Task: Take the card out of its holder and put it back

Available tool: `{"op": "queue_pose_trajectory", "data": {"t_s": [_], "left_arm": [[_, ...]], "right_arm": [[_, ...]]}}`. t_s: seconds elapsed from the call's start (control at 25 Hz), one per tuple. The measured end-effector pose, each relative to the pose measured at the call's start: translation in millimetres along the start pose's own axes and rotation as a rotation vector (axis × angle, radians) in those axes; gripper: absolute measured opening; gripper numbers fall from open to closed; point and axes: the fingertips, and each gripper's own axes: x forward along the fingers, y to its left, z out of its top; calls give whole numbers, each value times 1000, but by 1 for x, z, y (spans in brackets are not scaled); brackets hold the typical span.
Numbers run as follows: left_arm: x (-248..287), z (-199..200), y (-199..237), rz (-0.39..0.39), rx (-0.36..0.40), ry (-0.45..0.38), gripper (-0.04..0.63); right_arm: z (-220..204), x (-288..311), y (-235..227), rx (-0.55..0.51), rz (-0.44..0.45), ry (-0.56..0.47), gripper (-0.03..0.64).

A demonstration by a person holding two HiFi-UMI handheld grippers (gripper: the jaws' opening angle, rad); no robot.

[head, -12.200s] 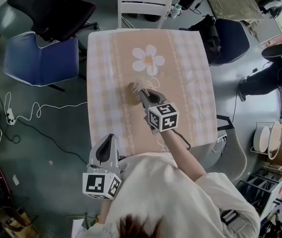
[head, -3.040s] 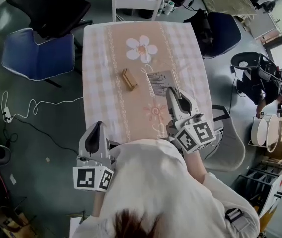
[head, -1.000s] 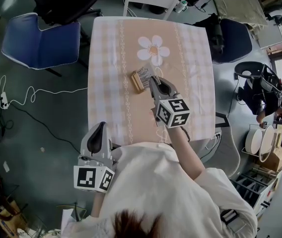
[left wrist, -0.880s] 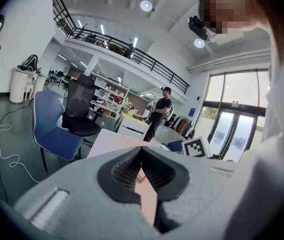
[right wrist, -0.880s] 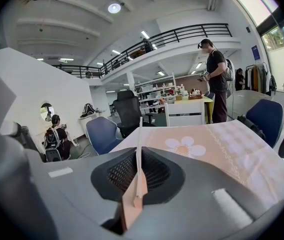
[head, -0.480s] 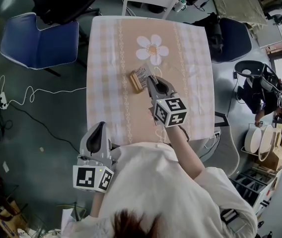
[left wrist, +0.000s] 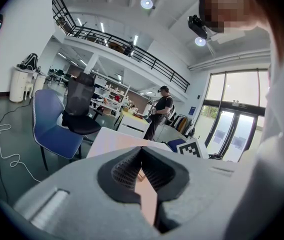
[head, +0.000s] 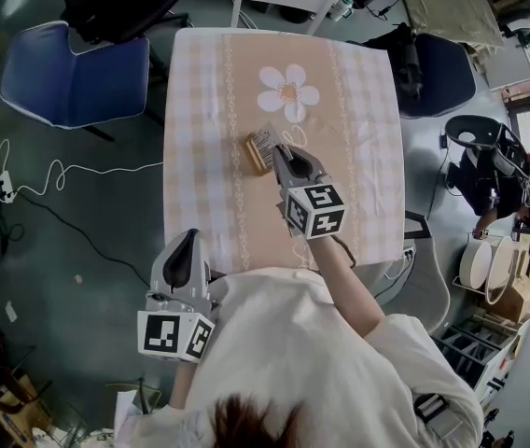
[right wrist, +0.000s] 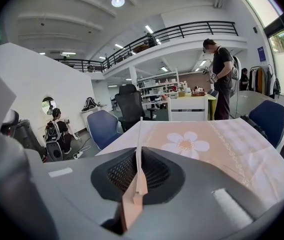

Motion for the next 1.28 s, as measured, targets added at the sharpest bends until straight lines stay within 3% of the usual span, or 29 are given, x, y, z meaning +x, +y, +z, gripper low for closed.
{"op": "queue_pose_trajectory", "data": {"t_s": [1.28], "left_arm": [[1,0,0,-5,-1,4,0]], "right_arm": [[-19,12,2,-22,19,12,14]]}}
